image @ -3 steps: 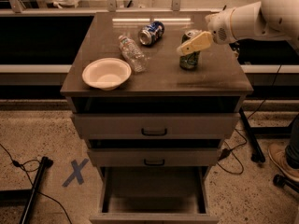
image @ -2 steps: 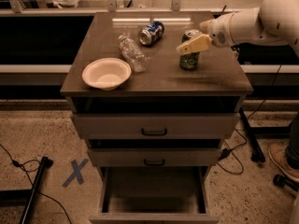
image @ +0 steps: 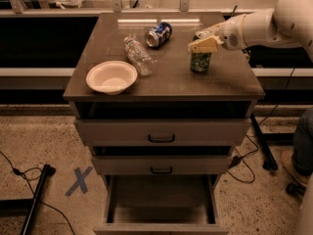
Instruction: Place green can into bottom drawer
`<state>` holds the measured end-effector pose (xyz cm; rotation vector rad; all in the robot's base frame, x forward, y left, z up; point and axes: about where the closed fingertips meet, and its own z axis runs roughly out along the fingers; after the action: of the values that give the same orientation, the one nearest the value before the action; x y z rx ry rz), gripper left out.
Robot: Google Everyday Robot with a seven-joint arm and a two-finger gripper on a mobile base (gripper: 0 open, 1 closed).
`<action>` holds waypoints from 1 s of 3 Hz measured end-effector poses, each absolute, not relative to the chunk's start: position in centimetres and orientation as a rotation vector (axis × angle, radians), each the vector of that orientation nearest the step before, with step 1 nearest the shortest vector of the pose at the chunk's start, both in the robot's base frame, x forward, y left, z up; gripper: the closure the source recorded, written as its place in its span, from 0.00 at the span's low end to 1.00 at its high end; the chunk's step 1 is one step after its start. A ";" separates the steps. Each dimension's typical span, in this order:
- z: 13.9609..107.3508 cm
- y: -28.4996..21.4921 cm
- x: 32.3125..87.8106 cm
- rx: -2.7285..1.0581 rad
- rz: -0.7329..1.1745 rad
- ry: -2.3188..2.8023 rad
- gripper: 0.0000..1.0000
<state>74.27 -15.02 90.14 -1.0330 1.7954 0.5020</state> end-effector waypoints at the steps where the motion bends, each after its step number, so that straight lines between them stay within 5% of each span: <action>1: 92.5 -15.6 70.5 -1.140 0.509 1.728 0.89; 2: 97.1 -16.9 64.7 -1.207 0.450 1.613 1.00; 3: 97.6 -17.4 57.7 -1.221 0.447 1.560 1.00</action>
Offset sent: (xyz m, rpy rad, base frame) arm -0.2158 -0.0705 0.0912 -0.0933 -0.2332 0.1477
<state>57.68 -17.44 97.57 -1.2208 1.5596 0.4469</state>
